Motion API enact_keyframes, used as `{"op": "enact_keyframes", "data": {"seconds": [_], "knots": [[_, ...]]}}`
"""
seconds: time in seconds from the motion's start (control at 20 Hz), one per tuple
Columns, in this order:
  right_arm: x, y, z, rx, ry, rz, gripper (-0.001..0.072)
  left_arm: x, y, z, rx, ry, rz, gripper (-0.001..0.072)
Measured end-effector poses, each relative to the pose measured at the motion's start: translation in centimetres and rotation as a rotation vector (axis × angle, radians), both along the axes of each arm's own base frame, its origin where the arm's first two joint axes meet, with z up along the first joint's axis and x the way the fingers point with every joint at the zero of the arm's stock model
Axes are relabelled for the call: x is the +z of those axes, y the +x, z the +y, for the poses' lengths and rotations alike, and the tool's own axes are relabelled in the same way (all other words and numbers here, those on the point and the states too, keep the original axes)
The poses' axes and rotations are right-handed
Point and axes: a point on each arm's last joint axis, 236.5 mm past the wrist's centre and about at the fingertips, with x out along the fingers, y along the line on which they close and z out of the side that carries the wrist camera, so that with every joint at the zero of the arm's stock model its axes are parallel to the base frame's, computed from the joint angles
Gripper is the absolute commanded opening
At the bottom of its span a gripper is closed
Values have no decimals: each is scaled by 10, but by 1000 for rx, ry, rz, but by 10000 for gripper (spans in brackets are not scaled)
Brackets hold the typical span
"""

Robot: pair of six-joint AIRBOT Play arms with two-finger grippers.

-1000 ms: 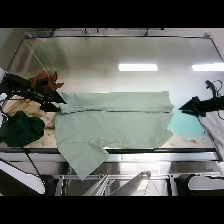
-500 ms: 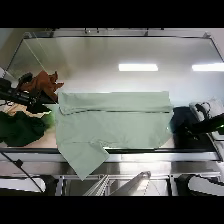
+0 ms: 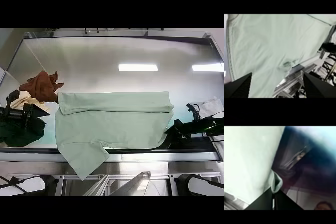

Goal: Fold the shirts.

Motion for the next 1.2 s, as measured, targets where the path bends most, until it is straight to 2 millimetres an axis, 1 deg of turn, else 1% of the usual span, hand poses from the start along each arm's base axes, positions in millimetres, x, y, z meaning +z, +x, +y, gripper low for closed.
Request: {"op": "enact_keyframes", "data": {"seconds": [0.05,0.15,0.2,0.3,0.4,0.5,0.55,0.7,0.8,0.9,1.1,1.15,1.2], "knots": [[1,0,-3,-4,-23,-2,17,-4,-6,-3,5,-9,19,709],[6,-6,-21,-23,-111,11,17,-16,-20,-8,6,-15,64,709],[14,-9,-27,-53,-140,24,17,-23,-29,-10,-1,-13,92,709],[38,-18,-34,-122,-194,43,17,-36,-48,-13,-19,4,163,709],[60,-25,-40,-179,-247,22,18,-48,-70,-13,-43,36,252,709],[75,-32,-40,-211,-275,-4,17,-55,-90,-16,-68,56,341,700],[80,-35,-40,-222,-289,-15,18,-57,-98,-19,-80,59,379,692],[83,-44,-36,-236,-299,-23,18,-62,-124,-36,-141,62,475,692],[80,-49,-33,-237,-297,-17,18,-68,-133,-47,-173,74,501,691],[76,-53,-31,-234,-295,-10,18,-74,-134,-59,-184,76,500,691],[71,-55,-30,-232,-296,-18,18,-83,-134,-82,-204,83,485,687],[70,-55,-30,-232,-296,-18,18,-84,-136,-87,-216,86,487,517],[70,-55,-30,-231,-298,-22,18,-87,-137,-90,-223,98,480,162]]}}
